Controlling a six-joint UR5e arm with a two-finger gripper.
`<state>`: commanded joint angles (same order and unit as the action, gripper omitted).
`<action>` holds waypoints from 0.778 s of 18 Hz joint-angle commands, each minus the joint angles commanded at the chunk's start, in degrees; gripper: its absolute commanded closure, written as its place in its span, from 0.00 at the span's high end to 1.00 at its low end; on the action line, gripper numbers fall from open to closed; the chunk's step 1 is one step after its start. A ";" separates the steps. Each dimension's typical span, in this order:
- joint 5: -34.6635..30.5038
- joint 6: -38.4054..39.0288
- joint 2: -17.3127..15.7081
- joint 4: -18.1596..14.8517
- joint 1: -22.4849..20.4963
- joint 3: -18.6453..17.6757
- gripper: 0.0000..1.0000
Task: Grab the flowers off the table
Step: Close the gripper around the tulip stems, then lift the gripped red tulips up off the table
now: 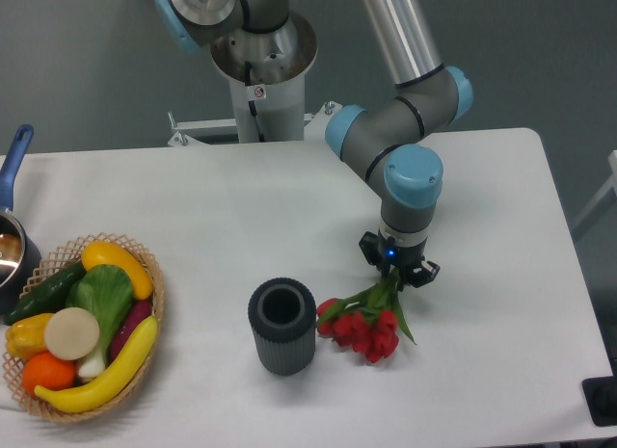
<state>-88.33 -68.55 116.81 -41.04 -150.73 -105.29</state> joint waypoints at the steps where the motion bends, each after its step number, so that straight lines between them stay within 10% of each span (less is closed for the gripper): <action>1: 0.26 -0.09 -0.26 -0.09 -0.09 0.00 0.00; 9: 1.41 -0.26 -4.04 -1.14 -2.46 1.14 0.00; 14: 0.88 -0.26 -5.89 -7.53 -5.71 3.85 0.00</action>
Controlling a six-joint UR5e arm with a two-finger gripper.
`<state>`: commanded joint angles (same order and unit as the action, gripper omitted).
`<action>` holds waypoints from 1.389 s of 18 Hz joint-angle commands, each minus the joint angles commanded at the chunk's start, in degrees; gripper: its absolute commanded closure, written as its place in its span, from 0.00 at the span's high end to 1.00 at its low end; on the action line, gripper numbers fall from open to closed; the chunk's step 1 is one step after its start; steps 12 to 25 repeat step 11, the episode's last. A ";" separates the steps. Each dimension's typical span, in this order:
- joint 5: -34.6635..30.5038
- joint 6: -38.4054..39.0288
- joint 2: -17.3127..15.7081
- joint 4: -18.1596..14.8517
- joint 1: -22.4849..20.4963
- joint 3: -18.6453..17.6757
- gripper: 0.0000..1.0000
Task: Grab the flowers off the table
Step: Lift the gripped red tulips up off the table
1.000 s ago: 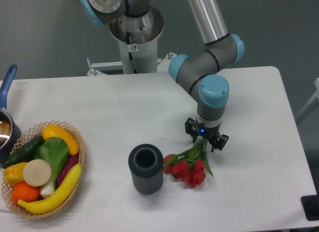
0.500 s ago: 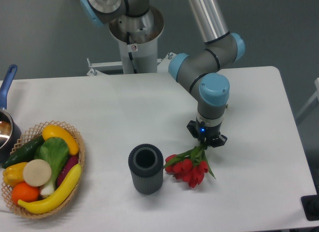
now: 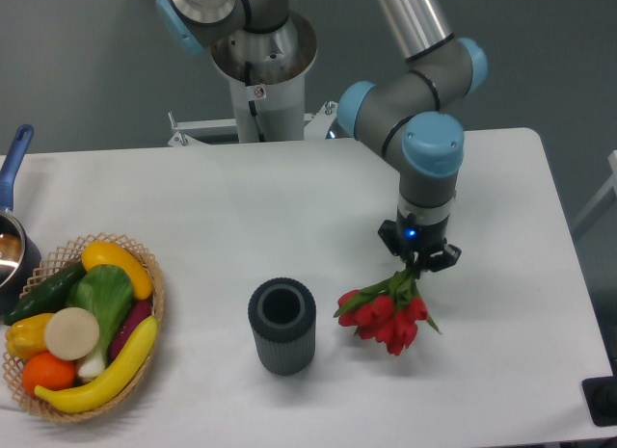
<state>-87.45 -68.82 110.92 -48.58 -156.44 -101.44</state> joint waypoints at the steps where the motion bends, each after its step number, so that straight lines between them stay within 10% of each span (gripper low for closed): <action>1: 0.09 -0.44 -0.09 -3.07 -0.27 1.76 0.00; 9: -0.18 -9.14 -0.18 -16.37 0.26 10.74 0.00; 25: -0.35 -9.23 -0.18 -16.46 0.17 10.65 0.00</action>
